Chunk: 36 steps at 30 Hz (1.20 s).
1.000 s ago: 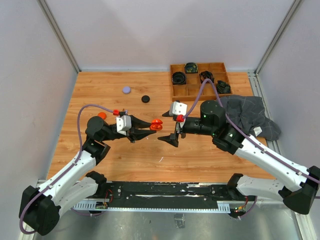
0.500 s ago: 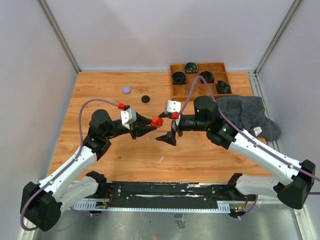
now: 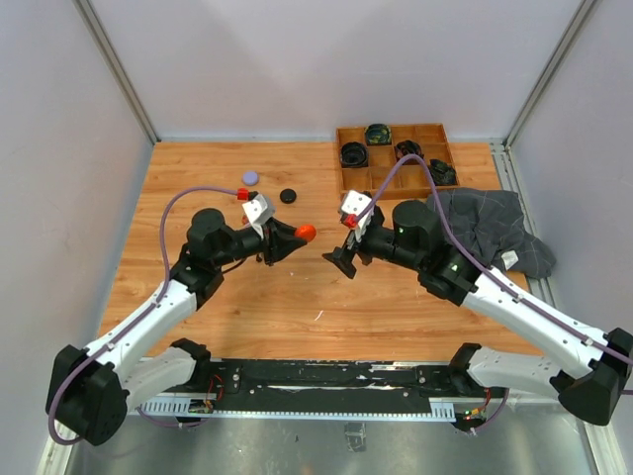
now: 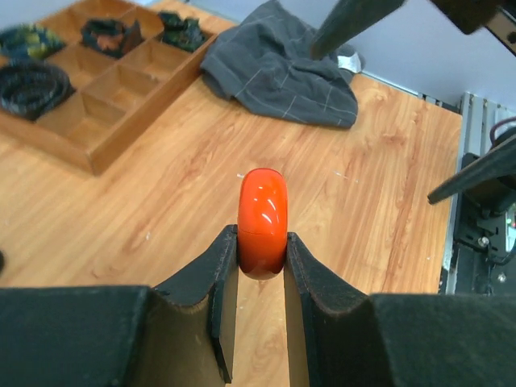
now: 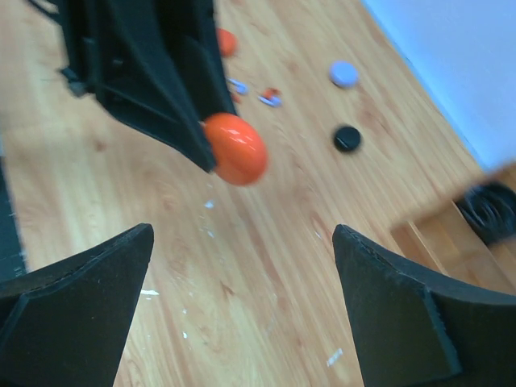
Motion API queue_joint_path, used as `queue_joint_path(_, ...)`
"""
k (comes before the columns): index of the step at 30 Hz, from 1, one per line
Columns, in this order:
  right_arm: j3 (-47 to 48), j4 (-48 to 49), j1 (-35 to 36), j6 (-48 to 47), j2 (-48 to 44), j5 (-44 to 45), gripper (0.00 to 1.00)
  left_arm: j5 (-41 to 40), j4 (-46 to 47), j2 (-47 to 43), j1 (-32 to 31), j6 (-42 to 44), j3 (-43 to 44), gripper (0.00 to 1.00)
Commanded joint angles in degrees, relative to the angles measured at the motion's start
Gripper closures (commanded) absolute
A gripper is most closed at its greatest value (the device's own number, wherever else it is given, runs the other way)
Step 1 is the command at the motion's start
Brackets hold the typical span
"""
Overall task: Insert the wireless bluetooth earbuds into the charging case
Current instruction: Open the charging case, then place the charging case at the center of the board.
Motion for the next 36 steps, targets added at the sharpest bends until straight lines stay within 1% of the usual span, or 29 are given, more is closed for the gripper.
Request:
queue_joint_path(1,-5.04,2.05,0.17,5.14,-2.50,21.06,0.06,-6.29,-3.78,3.55,0.38,-8.72,3.02,0.95)
queue_joint_path(3,-7.76,2.23,0.17,6.93,-3.82,26.89,0.06,-7.12,-6.24,5.73,0.38,-11.83,4.74,0.95)
queue_joint_path(4,-9.05,2.46,0.20,7.53,-4.70,28.79,0.06,-7.51,-6.91,6.82,0.38,-13.58,5.36,0.96)
queue_joint_path(9,-15.51,5.45,0.18,10.74,-10.07,34.33,0.07,-10.75,-5.62,11.14,-0.85,-21.62,4.93,0.98)
queue_joint_path(11,-18.06,6.98,0.17,12.02,-12.31,36.05,0.07,-11.76,-5.32,13.63,-1.99,-23.73,5.22,0.99)
queue_joint_path(15,-22.39,9.66,0.13,12.87,-15.53,38.96,0.07,-11.82,-4.76,21.56,-4.36,-29.24,7.31,1.00)
queue_joint_path(20,-24.46,10.18,0.14,12.62,-16.94,40.72,0.06,-14.75,-2.05,31.14,-8.82,-34.53,10.44,1.00)
queue_joint_path(24,-25.41,10.26,0.06,12.43,-17.79,41.39,0.06,-15.85,-0.71,39.02,-12.43,-37.70,14.85,1.00)
queue_joint_path(28,-25.91,10.44,-0.08,12.12,-18.37,41.41,0.05,-16.74,1.47,45.39,-15.53,-40.76,18.42,0.94)
queue_joint_path(33,-26.58,11.01,-0.36,12.14,-18.47,41.41,0.06,-18.73,2.71,52.69,-18.73,-43.70,22.39,0.93)
queue_joint_path(36,-26.46,10.78,-0.46,11.87,-18.62,43.50,0.05,-20.00,2.71,54.40,-19.34,-44.42,22.73,0.83)
